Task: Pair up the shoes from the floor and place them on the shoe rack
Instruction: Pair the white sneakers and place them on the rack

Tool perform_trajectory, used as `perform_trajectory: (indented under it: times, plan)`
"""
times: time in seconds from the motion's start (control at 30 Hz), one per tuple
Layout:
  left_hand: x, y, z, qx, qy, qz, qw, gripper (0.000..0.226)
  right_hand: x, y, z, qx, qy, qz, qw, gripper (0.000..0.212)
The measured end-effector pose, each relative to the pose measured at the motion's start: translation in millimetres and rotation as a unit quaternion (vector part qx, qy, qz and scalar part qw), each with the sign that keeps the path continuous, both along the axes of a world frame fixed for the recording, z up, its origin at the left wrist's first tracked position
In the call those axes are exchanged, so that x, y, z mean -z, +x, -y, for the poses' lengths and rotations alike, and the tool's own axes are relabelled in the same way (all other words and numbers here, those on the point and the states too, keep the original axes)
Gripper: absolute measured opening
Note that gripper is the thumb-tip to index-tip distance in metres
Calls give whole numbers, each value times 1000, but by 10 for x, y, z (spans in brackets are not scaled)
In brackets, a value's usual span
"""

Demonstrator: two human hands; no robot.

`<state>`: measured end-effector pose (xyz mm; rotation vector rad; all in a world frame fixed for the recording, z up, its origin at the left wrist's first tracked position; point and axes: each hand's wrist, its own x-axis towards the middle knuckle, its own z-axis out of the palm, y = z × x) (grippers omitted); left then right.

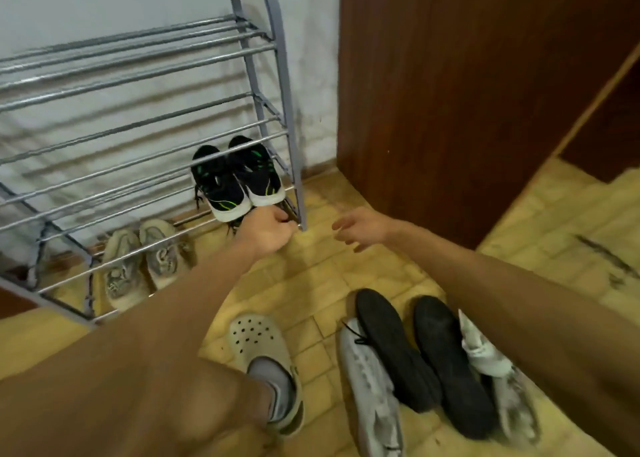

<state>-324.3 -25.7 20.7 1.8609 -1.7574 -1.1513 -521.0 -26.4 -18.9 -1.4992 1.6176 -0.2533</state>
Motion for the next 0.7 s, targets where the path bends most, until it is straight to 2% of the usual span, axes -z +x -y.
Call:
perform_trajectory:
  times: [0.1, 0.33, 0.43, 0.6, 0.67, 0.7]
  plan:
    - [74, -330, -454, 64, 30, 1, 998, 12, 91, -300, -450, 30, 13, 4, 999, 42]
    - [546, -940, -1462, 169, 88, 53, 980, 32, 742, -842, -1504, 108, 51, -28, 992, 36]
    - [750, -912, -1717, 174, 124, 67, 974, 38, 1095, -834, -1890, 126, 81, -30, 988, 39]
    - [854, -667, -1838, 182, 138, 96, 969, 37, 1638, -550, -2456, 140, 217, 2, 966, 33]
    - [882, -582, -1818, 180, 149, 93, 968, 30, 1808, -436, -2575, 129, 253, 0, 959, 39]
    - [914, -549, -1800, 167, 157, 86, 970, 17, 1890, -369, -2614, 130, 262, 7, 956, 44]
